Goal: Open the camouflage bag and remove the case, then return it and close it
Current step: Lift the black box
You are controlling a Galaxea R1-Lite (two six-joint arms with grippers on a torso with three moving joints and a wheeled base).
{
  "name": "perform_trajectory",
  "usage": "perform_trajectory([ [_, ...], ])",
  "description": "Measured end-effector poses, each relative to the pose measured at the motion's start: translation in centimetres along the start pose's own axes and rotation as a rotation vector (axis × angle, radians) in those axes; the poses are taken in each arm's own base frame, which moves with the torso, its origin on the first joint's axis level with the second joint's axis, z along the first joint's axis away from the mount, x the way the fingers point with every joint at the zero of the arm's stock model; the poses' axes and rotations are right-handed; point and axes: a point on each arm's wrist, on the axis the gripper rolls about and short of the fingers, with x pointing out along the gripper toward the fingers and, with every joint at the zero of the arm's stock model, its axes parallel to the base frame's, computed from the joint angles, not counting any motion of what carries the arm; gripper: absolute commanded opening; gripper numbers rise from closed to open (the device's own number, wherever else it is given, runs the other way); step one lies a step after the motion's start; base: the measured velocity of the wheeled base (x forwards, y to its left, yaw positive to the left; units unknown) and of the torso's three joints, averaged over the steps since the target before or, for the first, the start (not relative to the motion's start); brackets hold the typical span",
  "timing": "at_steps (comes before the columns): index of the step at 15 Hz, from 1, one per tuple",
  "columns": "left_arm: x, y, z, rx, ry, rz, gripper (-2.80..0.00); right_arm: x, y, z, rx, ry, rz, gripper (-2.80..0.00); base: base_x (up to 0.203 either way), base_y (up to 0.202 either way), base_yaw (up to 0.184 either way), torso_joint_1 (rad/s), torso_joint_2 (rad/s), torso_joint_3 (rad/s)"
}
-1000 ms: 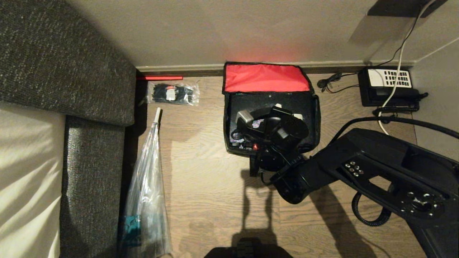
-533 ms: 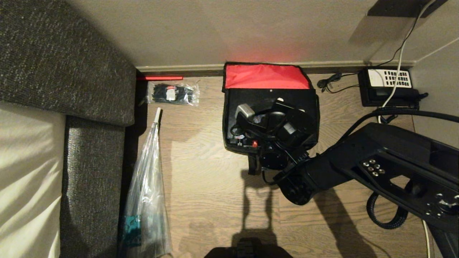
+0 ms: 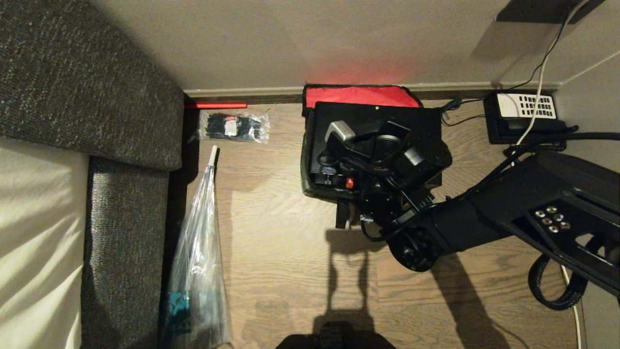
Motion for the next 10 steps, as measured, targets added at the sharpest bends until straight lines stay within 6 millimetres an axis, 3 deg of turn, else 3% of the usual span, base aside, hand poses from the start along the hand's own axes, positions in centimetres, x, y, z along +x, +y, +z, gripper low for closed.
perform_trajectory([
  [6, 0.0, 0.0, 0.0, 0.000, 0.000, 0.000, -2.80, -0.9, -2.0, 0.1, 0.032, -0.017, -0.003, -2.80, 0.000, 0.000, 0.000, 0.000, 0.00, 0.000],
  [10, 0.0, 0.0, 0.0, 0.000, 0.000, 0.000, -2.80, -2.5, -2.3, 0.1, 0.025, -0.042, 0.027, -2.80, 0.000, 0.000, 0.000, 0.000, 0.00, 0.000],
])
